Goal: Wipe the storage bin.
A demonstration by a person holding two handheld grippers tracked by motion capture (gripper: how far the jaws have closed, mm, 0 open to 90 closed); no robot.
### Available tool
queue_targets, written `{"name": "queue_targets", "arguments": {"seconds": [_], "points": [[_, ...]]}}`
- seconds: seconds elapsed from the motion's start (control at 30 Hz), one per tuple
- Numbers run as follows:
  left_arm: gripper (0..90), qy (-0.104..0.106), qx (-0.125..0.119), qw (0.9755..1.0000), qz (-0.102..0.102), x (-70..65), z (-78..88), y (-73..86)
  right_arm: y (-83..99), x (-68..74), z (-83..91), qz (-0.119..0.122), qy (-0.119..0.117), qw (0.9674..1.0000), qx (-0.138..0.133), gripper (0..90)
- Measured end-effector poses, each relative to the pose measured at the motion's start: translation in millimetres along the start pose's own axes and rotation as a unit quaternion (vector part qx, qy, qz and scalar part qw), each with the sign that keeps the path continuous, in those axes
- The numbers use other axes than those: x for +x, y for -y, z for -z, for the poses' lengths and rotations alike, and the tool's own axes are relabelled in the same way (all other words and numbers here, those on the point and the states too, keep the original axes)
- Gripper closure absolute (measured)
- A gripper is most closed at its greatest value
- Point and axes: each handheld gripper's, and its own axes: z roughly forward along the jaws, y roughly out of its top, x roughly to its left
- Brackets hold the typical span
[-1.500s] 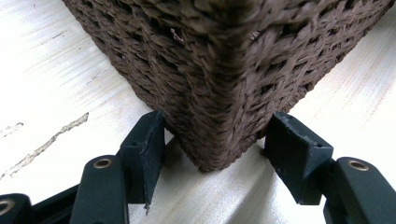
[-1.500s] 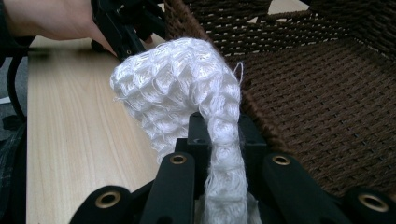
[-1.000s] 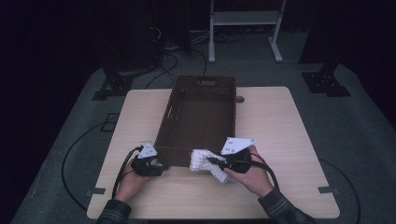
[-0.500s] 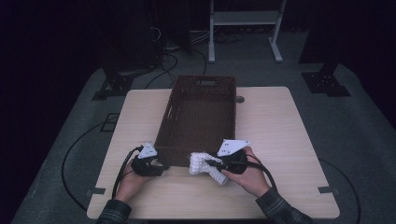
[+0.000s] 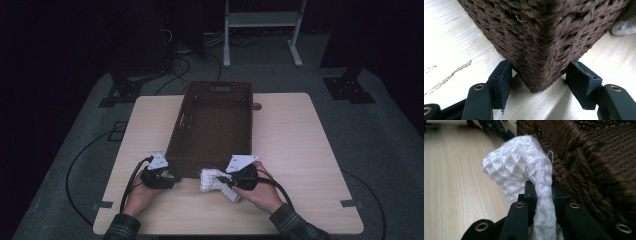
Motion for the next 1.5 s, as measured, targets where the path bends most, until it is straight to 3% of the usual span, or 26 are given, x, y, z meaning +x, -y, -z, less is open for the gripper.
{"name": "queue_targets", "arguments": {"seconds": [0.8, 1.5], "points": [[37.9, 0.000, 0.000, 1.0000, -0.002, 0.2, 0.0, -0.1, 10.3, 4.8, -25.5, 0.012, -0.004, 0.9995, 0.029, 79.1], [38.0, 0.000, 0.000, 1.0000, 0.000, 0.1, 0.0, 0.0, -13.2, 7.0, 2.2, 0.017, 0.016, 0.9993, -0.030, 79.1]]}}
